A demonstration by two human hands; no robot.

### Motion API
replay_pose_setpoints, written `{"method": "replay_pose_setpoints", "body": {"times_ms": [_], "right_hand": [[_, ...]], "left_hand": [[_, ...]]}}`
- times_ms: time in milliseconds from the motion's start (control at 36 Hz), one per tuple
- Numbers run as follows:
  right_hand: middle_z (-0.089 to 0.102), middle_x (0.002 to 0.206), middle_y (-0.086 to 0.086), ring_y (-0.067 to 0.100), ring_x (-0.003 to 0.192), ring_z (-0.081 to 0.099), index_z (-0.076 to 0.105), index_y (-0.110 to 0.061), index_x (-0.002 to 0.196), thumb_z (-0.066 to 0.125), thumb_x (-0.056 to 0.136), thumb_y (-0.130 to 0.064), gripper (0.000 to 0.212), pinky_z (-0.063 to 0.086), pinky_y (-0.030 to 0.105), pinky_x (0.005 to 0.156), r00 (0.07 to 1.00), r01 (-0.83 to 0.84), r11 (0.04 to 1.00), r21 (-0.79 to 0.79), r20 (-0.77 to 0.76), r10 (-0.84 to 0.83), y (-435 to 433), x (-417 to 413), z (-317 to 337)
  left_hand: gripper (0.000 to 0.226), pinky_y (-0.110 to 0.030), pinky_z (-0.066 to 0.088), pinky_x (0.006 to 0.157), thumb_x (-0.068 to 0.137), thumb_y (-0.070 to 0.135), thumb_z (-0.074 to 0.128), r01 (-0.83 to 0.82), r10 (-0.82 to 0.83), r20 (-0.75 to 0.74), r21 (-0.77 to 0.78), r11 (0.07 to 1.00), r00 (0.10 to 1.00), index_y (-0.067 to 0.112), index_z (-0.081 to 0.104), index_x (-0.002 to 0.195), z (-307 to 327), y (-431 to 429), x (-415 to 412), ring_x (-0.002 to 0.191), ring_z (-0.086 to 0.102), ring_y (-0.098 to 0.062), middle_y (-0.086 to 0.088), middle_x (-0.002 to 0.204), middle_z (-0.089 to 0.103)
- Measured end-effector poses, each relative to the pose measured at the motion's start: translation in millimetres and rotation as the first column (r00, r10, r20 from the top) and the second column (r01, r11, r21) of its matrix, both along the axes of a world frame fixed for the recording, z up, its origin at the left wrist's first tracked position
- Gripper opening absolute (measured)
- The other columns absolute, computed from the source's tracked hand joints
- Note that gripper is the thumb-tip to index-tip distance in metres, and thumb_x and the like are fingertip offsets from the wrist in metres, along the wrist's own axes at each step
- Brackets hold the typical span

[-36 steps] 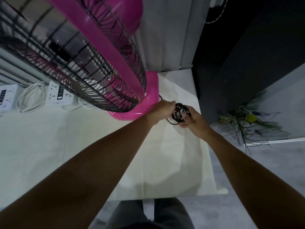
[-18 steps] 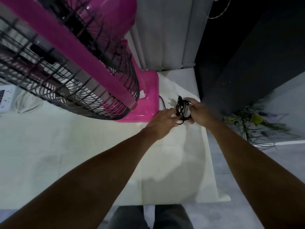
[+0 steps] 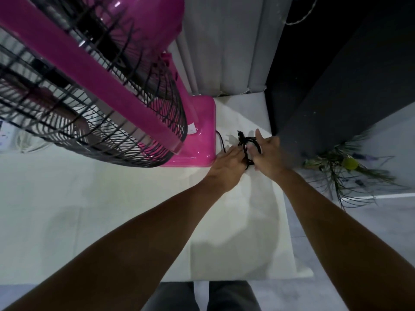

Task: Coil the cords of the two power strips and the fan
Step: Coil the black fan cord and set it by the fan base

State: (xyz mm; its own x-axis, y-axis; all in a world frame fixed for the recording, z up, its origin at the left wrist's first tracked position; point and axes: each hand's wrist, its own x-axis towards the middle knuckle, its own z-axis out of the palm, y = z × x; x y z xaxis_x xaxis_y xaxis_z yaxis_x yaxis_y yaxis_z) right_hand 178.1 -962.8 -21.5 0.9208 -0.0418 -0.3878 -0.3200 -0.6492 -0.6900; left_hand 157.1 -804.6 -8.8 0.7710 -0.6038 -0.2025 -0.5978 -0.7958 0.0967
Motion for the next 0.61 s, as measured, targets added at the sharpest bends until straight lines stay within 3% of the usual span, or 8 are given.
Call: {"method": "replay_pose_setpoints", "body": {"times_ms": [56,111,194,250,361,444,528,611], "right_hand": [[0.034,0.132,0.015,0.026,0.098,0.056,0.032,-0.025,0.157,0.047,0.105,-0.030,0.054,0.052,0.042,0.102,0.999,-0.008,0.996,-0.083,0.050,0.012,-1,2,-3],[0.045,0.129,0.020,0.028,0.096,0.059,0.046,-0.020,0.150,0.053,0.103,-0.018,0.047,0.054,0.040,0.097,0.996,0.038,0.994,-0.099,0.083,-0.030,-3,2,-3],[0.068,0.119,0.018,0.040,0.104,0.067,0.070,-0.016,0.126,0.068,0.093,-0.017,0.032,0.055,0.044,0.092,0.970,0.194,0.976,-0.095,0.167,-0.176,-7,4,-2],[0.073,0.117,0.013,0.034,0.109,0.068,0.073,-0.025,0.123,0.074,0.088,-0.024,0.035,0.054,0.041,0.097,0.965,0.220,0.970,-0.102,0.167,-0.201,-9,7,2],[0.077,0.106,0.009,0.031,0.104,0.069,0.077,-0.025,0.112,0.073,0.086,-0.022,0.026,0.056,0.041,0.093,0.963,0.198,0.979,-0.046,0.195,-0.186,-6,11,6],[0.071,0.117,0.015,0.034,0.110,0.065,0.076,-0.021,0.115,0.063,0.092,-0.016,0.027,0.052,0.041,0.099,0.974,0.175,0.979,-0.104,0.164,-0.156,-3,13,1],[0.059,0.122,0.023,0.039,0.107,0.061,0.074,-0.004,0.110,0.056,0.094,-0.002,0.024,0.050,0.040,0.096,0.983,0.033,0.982,-0.188,0.186,0.002,-3,18,-6],[0.055,0.120,0.026,0.038,0.108,0.056,0.072,0.002,0.107,0.054,0.094,0.000,0.022,0.043,0.029,0.087,0.978,-0.106,0.959,-0.263,0.145,0.148,-3,23,-8]], "left_hand": [[0.047,-0.044,0.020,0.119,0.097,0.008,0.031,0.036,-0.037,0.022,0.014,0.999,0.999,0.010,0.052,0.139,-1,1,-1,0.145,0.029,-0.028,-0.009,0.142,0.049],[0.044,-0.043,0.018,0.120,0.101,0.017,0.029,0.087,-0.086,0.022,-0.021,0.996,0.996,0.005,0.054,0.136,-3,4,-2,0.143,0.032,-0.030,-0.013,0.138,0.052],[0.044,-0.042,0.018,0.121,0.103,0.016,0.033,0.150,-0.151,-0.013,-0.028,0.988,0.989,0.002,0.043,0.144,-3,10,-2,0.145,0.029,-0.032,-0.016,0.143,0.047],[0.060,-0.042,0.024,0.117,0.093,0.005,0.014,0.173,-0.175,-0.032,-0.049,0.984,0.984,0.002,0.040,0.147,0,15,-2,0.142,0.031,-0.034,-0.017,0.142,0.047],[0.075,-0.048,0.041,0.099,0.083,0.016,0.004,0.196,-0.202,-0.026,-0.138,0.971,0.979,-0.002,0.052,0.138,10,15,0,0.123,0.050,-0.039,-0.022,0.125,0.058],[0.058,-0.044,0.044,0.090,0.087,0.006,0.024,0.254,-0.245,0.073,-0.152,0.955,0.967,0.001,0.061,0.132,15,18,0,0.111,0.060,-0.037,-0.018,0.116,0.065],[0.053,-0.042,0.049,0.095,0.085,0.001,0.032,0.325,-0.298,0.169,-0.166,0.931,0.939,0.005,0.070,0.122,17,22,0,0.106,0.066,-0.033,-0.013,0.112,0.070],[0.054,-0.050,0.042,0.109,0.087,-0.002,0.029,0.327,-0.296,0.179,-0.184,0.927,0.938,0.004,0.068,0.124,14,24,2,0.122,0.059,-0.038,-0.018,0.122,0.067]]}}
